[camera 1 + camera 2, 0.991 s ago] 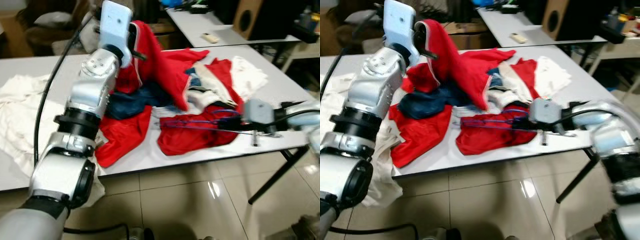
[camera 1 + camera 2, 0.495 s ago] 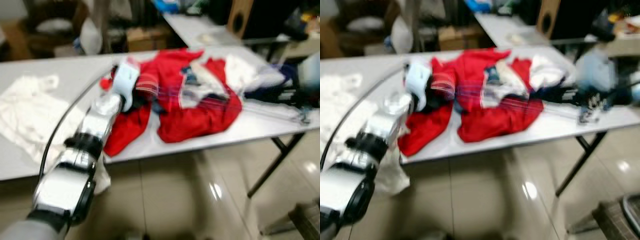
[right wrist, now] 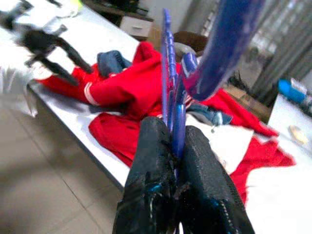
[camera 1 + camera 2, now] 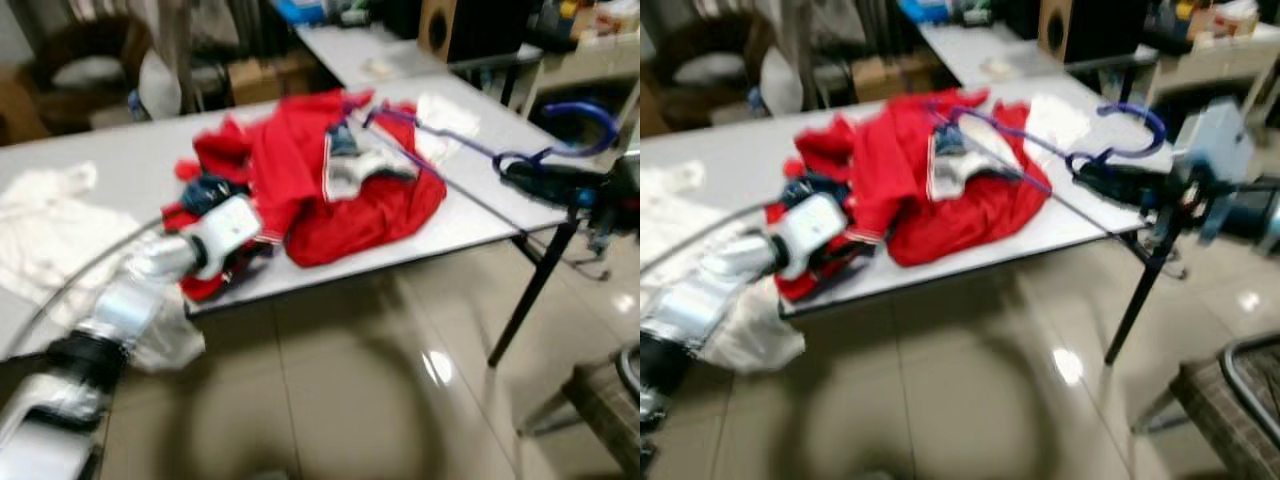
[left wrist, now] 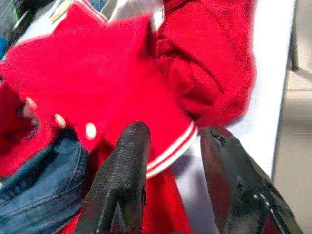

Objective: Hang hanger

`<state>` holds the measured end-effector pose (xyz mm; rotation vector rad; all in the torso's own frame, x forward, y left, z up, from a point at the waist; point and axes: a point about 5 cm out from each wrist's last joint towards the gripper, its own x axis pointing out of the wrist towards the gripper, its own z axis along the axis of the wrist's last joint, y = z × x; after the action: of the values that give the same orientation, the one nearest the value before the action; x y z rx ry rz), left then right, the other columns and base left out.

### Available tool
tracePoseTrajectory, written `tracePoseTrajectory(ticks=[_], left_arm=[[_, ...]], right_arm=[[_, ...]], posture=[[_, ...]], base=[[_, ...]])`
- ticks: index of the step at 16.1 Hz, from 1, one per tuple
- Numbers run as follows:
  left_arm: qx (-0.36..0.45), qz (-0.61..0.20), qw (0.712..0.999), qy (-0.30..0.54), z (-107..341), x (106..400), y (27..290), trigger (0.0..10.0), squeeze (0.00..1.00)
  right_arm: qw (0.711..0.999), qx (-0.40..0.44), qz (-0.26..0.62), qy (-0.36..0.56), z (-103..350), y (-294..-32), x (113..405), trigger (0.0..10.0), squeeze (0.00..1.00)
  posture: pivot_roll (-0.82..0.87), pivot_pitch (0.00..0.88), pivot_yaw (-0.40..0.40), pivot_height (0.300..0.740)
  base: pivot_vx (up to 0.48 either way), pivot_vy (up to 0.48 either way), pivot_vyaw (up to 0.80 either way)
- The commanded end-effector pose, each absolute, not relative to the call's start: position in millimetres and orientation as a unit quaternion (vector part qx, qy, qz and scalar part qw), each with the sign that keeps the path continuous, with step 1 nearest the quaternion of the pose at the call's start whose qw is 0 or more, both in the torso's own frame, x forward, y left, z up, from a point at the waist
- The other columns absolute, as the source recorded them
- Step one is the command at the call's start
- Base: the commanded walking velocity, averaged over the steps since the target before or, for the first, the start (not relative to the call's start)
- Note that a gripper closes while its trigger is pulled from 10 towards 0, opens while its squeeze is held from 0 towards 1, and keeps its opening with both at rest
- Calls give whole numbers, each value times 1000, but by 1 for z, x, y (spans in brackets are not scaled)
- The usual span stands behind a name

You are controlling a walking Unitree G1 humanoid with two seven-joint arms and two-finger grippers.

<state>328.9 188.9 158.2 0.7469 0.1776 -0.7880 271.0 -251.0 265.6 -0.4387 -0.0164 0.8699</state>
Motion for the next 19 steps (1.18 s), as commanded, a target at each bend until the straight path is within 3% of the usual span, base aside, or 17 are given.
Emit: tracePoseTrajectory(ticks=[1,2,3,4,5,6,7,9,10,11,15,19], left_arm=[[402,-400,821,65,171,322,193,10000,1000],[423,-390,815,66,172,322,197,10000,1000],[446,-339,827,47,183,327,206,10000,1000],[400,-312,861,17,190,326,208,10000,1000],[300,-281,912,-11,192,321,210,10000,1000],[235,-261,936,-18,190,316,213,10000,1000],[104,-208,972,-38,189,312,218,10000,1000],[-7,-147,987,-57,184,299,214,10000,969],[-8,-133,989,-63,180,293,207,10000,635],[-13,-125,990,-58,173,287,198,10000,31],[-7,-85,996,30,138,278,174,10000,0],[47,-95,994,40,132,275,164,10000,0]], right_arm=[[889,-219,402,-17,266,-243,271,10000,0],[894,-216,393,-21,264,-241,272,10000,0],[906,-195,374,-32,261,-235,275,10000,0],[910,-176,373,-42,259,-227,273,10000,0],[915,-154,370,-45,255,-220,268,10000,0],[918,-143,367,-43,252,-218,265,10000,0],[929,-126,346,-41,246,-213,263,10000,0],[952,-92,289,-51,237,-201,265,10000,0],[961,-67,263,-46,231,-196,267,10000,0],[965,-55,253,-38,222,-191,268,10000,0],[982,31,184,-19,189,-164,261,10000,0],[986,22,166,-1,168,-146,254,10000,0]], posture=[[-118,0,87,740],[-117,0,89,740],[-119,0,94,740],[-122,0,104,740],[-125,0,109,740],[-126,0,112,740],[-127,0,109,740],[-121,0,101,740],[-118,0,101,740],[-114,0,101,740],[-97,0,96,740],[-92,0,102,740]], base=[[0,0,0],[0,0,0],[0,0,0],[0,0,0],[0,0,0],[0,0,0],[0,0,0],[0,0,0],[0,0,0],[0,0,0],[0,0,0],[0,0,0]])
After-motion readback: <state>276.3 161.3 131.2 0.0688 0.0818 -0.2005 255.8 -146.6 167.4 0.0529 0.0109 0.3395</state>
